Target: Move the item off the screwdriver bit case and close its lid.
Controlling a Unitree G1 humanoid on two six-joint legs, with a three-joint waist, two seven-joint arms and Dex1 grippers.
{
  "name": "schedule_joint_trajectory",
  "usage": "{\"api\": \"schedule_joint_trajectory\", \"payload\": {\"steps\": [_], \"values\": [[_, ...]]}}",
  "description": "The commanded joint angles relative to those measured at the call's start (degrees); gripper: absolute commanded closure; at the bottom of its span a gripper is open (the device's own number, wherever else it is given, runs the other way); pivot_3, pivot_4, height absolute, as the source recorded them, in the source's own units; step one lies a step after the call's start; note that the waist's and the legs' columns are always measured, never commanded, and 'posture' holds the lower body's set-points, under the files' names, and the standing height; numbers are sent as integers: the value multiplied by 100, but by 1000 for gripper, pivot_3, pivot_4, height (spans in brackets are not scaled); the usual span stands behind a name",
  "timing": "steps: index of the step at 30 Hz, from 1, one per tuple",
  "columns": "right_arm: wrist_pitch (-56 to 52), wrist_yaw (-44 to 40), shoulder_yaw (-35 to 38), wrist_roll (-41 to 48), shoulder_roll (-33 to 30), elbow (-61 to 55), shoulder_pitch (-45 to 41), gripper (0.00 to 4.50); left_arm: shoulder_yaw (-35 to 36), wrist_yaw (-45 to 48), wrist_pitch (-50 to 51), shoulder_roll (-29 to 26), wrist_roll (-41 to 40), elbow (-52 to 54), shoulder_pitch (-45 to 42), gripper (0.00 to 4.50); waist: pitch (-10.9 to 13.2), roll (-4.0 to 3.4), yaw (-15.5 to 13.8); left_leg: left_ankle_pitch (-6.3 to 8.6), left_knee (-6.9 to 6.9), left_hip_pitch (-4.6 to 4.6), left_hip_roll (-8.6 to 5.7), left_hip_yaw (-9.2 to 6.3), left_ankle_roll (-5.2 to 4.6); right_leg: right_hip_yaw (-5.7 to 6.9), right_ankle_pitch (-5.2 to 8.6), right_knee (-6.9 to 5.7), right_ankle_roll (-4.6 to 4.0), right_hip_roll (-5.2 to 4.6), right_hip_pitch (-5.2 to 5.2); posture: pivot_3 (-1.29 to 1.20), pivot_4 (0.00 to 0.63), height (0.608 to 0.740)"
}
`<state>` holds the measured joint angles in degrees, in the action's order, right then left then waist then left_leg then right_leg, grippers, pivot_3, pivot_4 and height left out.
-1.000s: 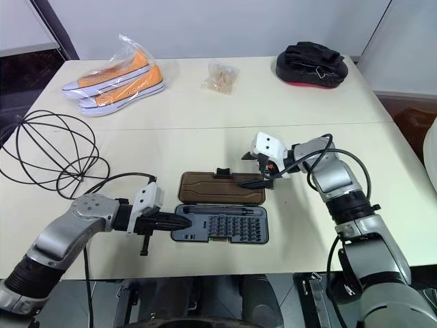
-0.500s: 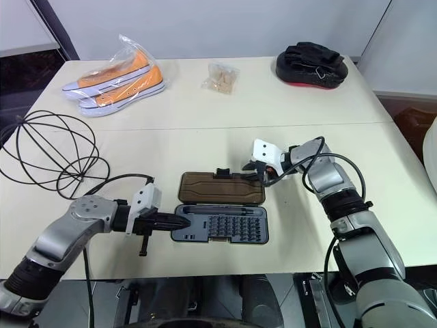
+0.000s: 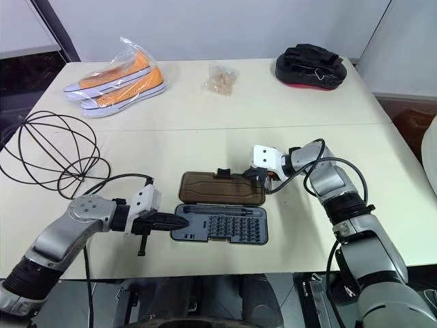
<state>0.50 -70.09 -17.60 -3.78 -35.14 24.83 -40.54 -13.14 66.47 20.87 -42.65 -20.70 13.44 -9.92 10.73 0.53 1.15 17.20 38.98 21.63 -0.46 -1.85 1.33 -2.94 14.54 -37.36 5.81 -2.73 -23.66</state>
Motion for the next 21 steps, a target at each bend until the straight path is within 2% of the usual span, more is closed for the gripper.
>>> {"api": "schedule_joint_trajectory", "payload": {"steps": [1, 6, 10, 16, 21], "values": [[20, 176, 76, -97, -122, -303, 149, 4478, -172, 36, 40, -40, 222, -194, 55, 4500, 0, 0, 0, 1, -6, -19, 0, 0, -2, 0, 1, 9, -1, 0, 20, 0, 150, 740], [186, 526, 153, -324, -384, -992, 391, 4478, -205, 44, 51, -26, 211, -230, 78, 4500, 0, 0, -10, 2, -8, -25, 2, -2, -3, 2, 1, 15, 0, 0, 28, 0, 150, 740], [-124, 959, 403, -514, -665, -2168, 748, 4478, -222, 31, 53, -1, 213, -249, 112, 4500, 0, 0, -24, 2, -8, -23, 1, -2, -3, 2, 1, 16, 0, -1, 28, 0, 150, 740], [-684, 1493, 616, -940, -958, -3835, 1699, 4478, -220, -15, 124, 59, 158, -227, 167, 4500, -1, -1, -43, 2, -7, -22, 1, -3, -3, 2, 2, 20, -1, -2, 29, 0, 150, 740], [-921, 1871, 691, -1333, -1048, -4690, 2280, 4478, -161, -89, 293, 107, 53, -148, 207, 4500, -2, 0, -37, 3, -7, -22, 0, -2, -4, 2, 8, 25, -11, -2, 31, 0, 150, 740]]}}
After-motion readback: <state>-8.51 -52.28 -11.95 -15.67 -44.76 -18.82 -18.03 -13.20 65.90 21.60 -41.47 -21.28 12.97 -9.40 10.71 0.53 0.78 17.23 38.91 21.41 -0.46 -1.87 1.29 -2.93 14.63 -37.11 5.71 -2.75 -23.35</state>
